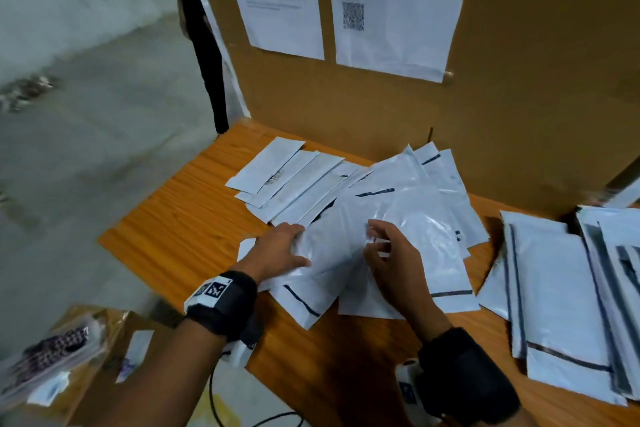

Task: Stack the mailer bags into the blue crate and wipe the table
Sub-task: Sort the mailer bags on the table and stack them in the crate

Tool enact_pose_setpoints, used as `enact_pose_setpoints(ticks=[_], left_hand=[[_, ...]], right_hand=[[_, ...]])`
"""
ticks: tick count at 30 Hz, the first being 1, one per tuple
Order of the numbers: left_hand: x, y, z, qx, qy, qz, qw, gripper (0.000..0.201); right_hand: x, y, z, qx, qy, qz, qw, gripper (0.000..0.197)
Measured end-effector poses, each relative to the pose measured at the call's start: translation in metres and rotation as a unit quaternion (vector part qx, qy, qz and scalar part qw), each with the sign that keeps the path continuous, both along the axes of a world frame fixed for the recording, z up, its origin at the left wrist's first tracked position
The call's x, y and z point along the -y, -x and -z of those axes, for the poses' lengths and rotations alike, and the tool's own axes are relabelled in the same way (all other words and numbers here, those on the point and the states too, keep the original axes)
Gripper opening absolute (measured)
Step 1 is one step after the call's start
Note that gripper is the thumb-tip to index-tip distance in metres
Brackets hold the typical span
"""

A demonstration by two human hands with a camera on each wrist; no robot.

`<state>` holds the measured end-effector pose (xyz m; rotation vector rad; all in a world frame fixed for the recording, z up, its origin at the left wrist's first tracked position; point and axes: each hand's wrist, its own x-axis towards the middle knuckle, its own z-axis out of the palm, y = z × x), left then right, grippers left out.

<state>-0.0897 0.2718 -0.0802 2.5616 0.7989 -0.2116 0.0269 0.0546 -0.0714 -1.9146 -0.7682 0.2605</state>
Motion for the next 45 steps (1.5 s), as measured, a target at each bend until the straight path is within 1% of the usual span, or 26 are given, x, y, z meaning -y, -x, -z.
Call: enact_pose_setpoints(ticks=[2, 3, 7, 9, 12, 13, 15, 16, 18, 19, 21, 24, 25, 26, 28, 30, 31, 33, 34, 36, 38, 40, 41, 43, 44, 45], left_hand=[[-0.010, -0.002, 0.007, -0.011, -0.010, 0.013, 1.000, 0.086], [-0.015, -0.003, 0.009, -0.012, -0.010, 0.019, 1.000, 0.085], [-0.028, -0.004, 0.009, 0.033, -0.002, 0.050, 0.998, 0.057], [-0.036, -0.002, 0.010, 0.052, 0.031, 0.048, 0.997, 0.053], [-0.047, -0.001, 0.013, 0.061, 0.042, 0.071, 0.995, 0.067], [-0.049, 0.000, 0.011, 0.059, 0.047, 0.069, 0.995, 0.072], [-0.053, 0.002, 0.009, 0.054, 0.093, 0.042, 0.993, 0.075], [-0.055, 0.003, 0.009, 0.054, 0.122, 0.036, 0.990, 0.071], [-0.058, 0.007, 0.009, 0.083, 0.165, 0.037, 0.982, 0.047], [-0.061, 0.010, 0.009, 0.106, 0.195, 0.032, 0.975, 0.036], [-0.065, 0.017, 0.008, 0.142, 0.265, 0.013, 0.954, 0.039], [-0.080, 0.033, 0.007, 0.176, 0.341, -0.009, 0.923, 0.032], [-0.087, 0.038, 0.007, 0.185, 0.360, -0.011, 0.915, 0.036], [-0.091, 0.042, 0.005, 0.192, 0.378, -0.021, 0.905, 0.036], [-0.093, 0.053, 0.000, 0.205, 0.421, -0.043, 0.882, 0.017], [-0.090, 0.059, -0.006, 0.217, 0.460, -0.070, 0.858, 0.018], [-0.089, 0.063, -0.009, 0.222, 0.481, -0.077, 0.845, 0.019], [-0.086, 0.067, -0.013, 0.217, 0.515, -0.093, 0.824, 0.019], [-0.085, 0.068, -0.013, 0.212, 0.527, -0.102, 0.817, 0.019], [-0.081, 0.069, -0.016, 0.219, 0.533, -0.111, 0.809, 0.016], [-0.081, 0.069, -0.015, 0.251, 0.509, -0.140, 0.811, 0.012], [-0.086, 0.065, -0.010, 0.282, 0.435, -0.163, 0.839, 0.011], [-0.088, 0.064, -0.009, 0.291, 0.395, -0.172, 0.854, 0.015], [-0.085, 0.061, -0.013, 0.313, 0.341, -0.173, 0.870, 0.020], [-0.080, 0.060, -0.016, 0.325, 0.325, -0.159, 0.874, 0.019], [-0.075, 0.058, -0.019, 0.334, 0.312, -0.145, 0.878, 0.018]], right_hand=[[-0.001, 0.001, 0.003, -0.020, -0.004, 0.012, 1.000, 0.039], [0.000, 0.002, 0.003, -0.033, -0.007, 0.021, 0.999, 0.040], [0.001, 0.010, 0.002, -0.043, -0.006, 0.052, 0.998, 0.038], [0.000, 0.018, 0.002, -0.054, 0.000, 0.071, 0.996, 0.037], [-0.005, 0.035, 0.005, -0.077, -0.011, 0.115, 0.990, 0.036], [-0.008, 0.041, 0.006, -0.087, -0.015, 0.125, 0.988, 0.034], [-0.013, 0.055, 0.009, -0.095, -0.014, 0.139, 0.986, 0.029], [-0.016, 0.062, 0.009, -0.097, -0.015, 0.143, 0.985, 0.027], [-0.021, 0.076, 0.011, -0.108, -0.011, 0.146, 0.983, 0.022], [-0.025, 0.081, 0.013, -0.117, 0.000, 0.153, 0.981, 0.021], [-0.031, 0.090, 0.019, -0.135, 0.024, 0.171, 0.976, 0.020], [-0.040, 0.100, 0.028, -0.151, 0.081, 0.192, 0.966, 0.019], [-0.044, 0.102, 0.030, -0.158, 0.095, 0.192, 0.964, 0.020], [-0.049, 0.105, 0.029, -0.166, 0.105, 0.192, 0.961, 0.025], [-0.063, 0.111, 0.029, -0.183, 0.112, 0.191, 0.958, 0.043], [-0.077, 0.115, 0.024, -0.217, 0.075, 0.186, 0.955, 0.055], [-0.084, 0.118, 0.020, -0.251, 0.039, 0.182, 0.950, 0.054], [-0.097, 0.124, 0.009, -0.333, -0.045, 0.166, 0.927, 0.043], [-0.102, 0.127, 0.004, -0.355, -0.079, 0.159, 0.918, 0.037], [-0.107, 0.131, -0.002, -0.340, -0.094, 0.171, 0.920, 0.037], [-0.105, 0.129, -0.001, -0.314, -0.086, 0.219, 0.920, 0.037], [-0.094, 0.125, -0.004, -0.289, -0.071, 0.251, 0.921, 0.026], [-0.086, 0.124, -0.006, -0.274, -0.067, 0.259, 0.924, 0.020], [-0.070, 0.122, -0.013, -0.249, -0.069, 0.280, 0.924, 0.008], [-0.062, 0.121, -0.018, -0.238, -0.071, 0.294, 0.923, 0.009], [-0.052, 0.121, -0.022, -0.225, -0.066, 0.306, 0.923, 0.020]])
